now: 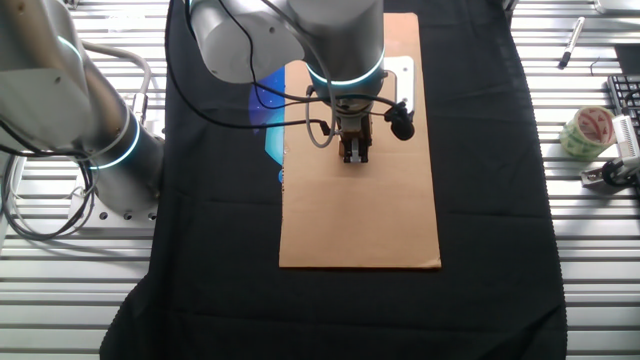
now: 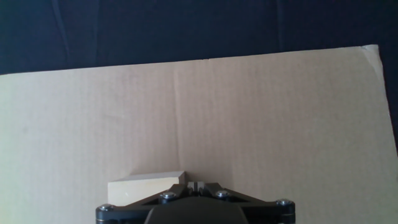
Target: Use the gripper to push the small block from left to right
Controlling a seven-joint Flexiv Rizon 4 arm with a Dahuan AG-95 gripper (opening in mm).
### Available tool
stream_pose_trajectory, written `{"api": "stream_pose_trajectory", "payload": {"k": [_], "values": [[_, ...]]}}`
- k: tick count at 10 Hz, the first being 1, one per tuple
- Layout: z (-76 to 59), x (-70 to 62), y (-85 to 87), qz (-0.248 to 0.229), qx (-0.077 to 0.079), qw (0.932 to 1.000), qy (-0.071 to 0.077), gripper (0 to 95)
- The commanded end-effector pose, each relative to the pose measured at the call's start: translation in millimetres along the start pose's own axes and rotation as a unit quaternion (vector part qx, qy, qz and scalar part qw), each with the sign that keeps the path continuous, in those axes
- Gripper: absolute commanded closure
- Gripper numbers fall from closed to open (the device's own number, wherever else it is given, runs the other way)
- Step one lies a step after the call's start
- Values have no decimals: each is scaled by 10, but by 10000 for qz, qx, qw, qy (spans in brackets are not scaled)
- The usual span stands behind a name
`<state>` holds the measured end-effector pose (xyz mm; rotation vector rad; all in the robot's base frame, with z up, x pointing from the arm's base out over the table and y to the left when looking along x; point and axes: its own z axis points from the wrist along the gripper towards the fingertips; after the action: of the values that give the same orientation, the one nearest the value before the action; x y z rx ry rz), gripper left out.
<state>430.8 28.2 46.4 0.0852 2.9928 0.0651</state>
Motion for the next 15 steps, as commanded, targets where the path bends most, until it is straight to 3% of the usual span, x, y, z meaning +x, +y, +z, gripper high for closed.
{"api": "stream_pose_trajectory", "payload": {"k": [1,15], "values": [[5,-3,6,15,20,10000,-10,950],[9,3,21,93,66,9999,-19,950]]}}
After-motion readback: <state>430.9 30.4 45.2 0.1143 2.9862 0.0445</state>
